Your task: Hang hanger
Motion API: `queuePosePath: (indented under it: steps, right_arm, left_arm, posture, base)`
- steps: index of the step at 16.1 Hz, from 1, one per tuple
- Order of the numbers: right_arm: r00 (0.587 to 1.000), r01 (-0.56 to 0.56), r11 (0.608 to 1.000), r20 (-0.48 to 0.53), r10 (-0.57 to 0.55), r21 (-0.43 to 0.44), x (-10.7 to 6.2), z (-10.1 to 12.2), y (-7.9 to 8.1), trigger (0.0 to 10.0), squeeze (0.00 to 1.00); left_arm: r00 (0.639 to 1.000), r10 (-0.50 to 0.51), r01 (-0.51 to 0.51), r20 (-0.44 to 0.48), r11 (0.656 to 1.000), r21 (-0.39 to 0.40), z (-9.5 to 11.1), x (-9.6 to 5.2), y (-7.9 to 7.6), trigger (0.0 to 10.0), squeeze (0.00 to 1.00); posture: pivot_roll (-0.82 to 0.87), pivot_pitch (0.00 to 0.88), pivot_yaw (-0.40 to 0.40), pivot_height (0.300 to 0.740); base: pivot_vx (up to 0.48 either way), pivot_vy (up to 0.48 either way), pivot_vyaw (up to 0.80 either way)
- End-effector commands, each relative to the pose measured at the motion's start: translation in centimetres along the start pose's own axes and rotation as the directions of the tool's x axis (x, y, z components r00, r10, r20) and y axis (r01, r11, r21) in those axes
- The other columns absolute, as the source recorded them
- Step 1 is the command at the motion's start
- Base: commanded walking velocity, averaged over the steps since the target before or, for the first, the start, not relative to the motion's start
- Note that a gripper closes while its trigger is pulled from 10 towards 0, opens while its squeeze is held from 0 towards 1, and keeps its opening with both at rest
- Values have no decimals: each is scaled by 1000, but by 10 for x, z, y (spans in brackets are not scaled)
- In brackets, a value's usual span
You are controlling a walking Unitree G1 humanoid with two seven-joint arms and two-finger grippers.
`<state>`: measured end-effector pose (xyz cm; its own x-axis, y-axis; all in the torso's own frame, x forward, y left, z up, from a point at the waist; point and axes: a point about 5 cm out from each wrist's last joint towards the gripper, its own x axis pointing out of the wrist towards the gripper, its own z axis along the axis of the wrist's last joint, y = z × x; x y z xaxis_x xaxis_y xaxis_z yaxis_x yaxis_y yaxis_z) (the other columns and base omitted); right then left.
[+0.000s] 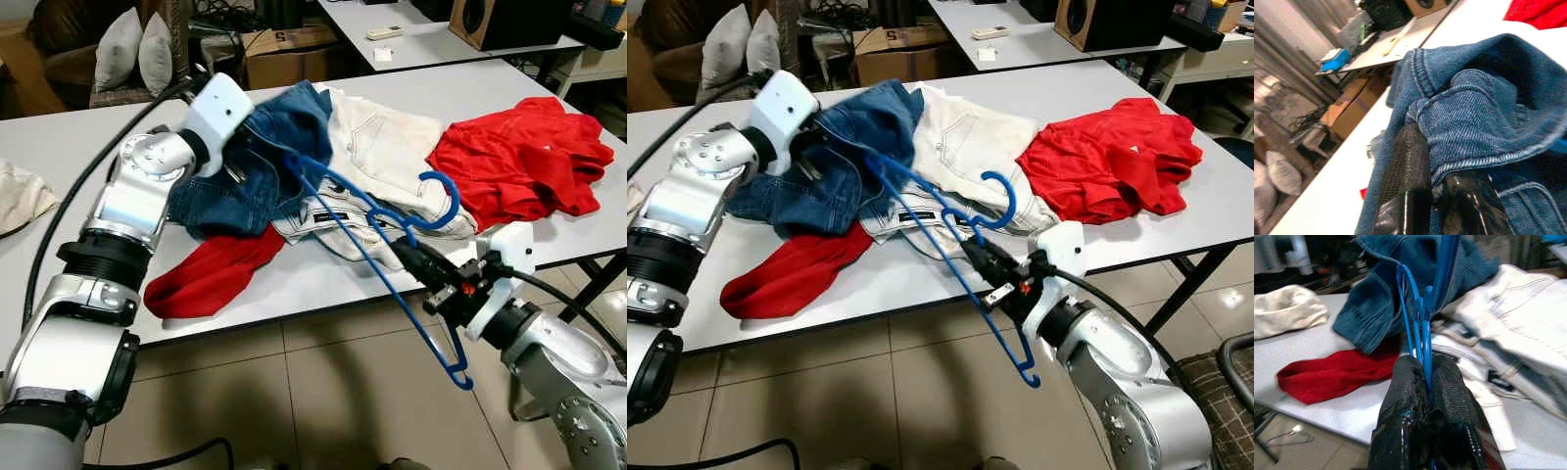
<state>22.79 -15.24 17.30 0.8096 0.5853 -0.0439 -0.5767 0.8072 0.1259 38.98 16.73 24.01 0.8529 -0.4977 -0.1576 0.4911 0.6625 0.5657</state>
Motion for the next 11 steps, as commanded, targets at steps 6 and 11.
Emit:
queuePosePath:
  steps: [6, 11]
  right_arm:
    - [985, 146, 989, 95, -143, -26, 8, 13, -17, 10000, 0]
    - [969, 200, 979, 156, -192, -32, 14, 22, -24, 10000, 0]
  left_arm:
    - [957, -286, 287, 45, 958, -22, 2, -5, -25, 0, 0]
    - [918, -221, 312, 330, 914, -258, 39, -7, -13, 0, 0]
  posture:
    - [-108, 0, 86, 740]
    - [-109, 0, 87, 740]
  base:
    - [0, 0, 0]
    - [0, 0, 0]
